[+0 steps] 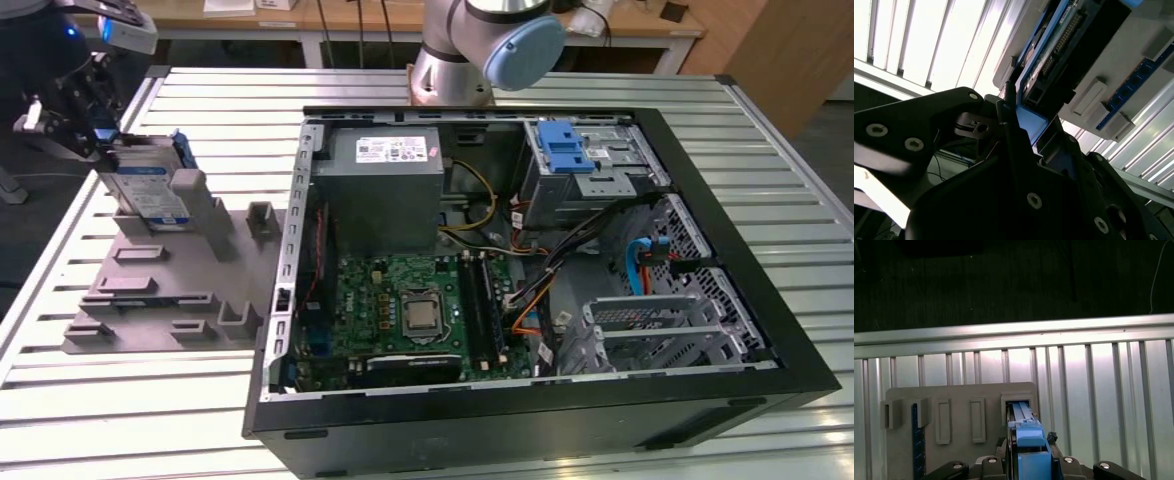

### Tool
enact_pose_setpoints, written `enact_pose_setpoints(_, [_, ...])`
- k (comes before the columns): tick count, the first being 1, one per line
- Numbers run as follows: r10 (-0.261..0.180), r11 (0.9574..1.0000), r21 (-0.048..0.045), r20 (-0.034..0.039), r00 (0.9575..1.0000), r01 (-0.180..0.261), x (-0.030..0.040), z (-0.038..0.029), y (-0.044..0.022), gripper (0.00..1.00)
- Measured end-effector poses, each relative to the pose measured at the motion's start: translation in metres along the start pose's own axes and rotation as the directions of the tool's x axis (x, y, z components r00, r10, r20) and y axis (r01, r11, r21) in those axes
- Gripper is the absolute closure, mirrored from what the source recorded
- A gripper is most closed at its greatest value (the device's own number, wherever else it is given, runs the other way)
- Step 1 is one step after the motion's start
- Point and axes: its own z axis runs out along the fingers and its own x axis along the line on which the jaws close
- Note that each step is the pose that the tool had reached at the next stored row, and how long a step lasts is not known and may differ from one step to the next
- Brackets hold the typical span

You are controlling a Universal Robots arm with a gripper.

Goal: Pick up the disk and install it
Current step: 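Pick up the disk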

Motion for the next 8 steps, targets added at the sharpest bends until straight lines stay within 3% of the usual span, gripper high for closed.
enact_pose_setpoints(8, [0.0, 1.0, 0.0, -0.0003, 1.0, 0.0, -0.0001, -0.0017, 0.0001, 0.58])
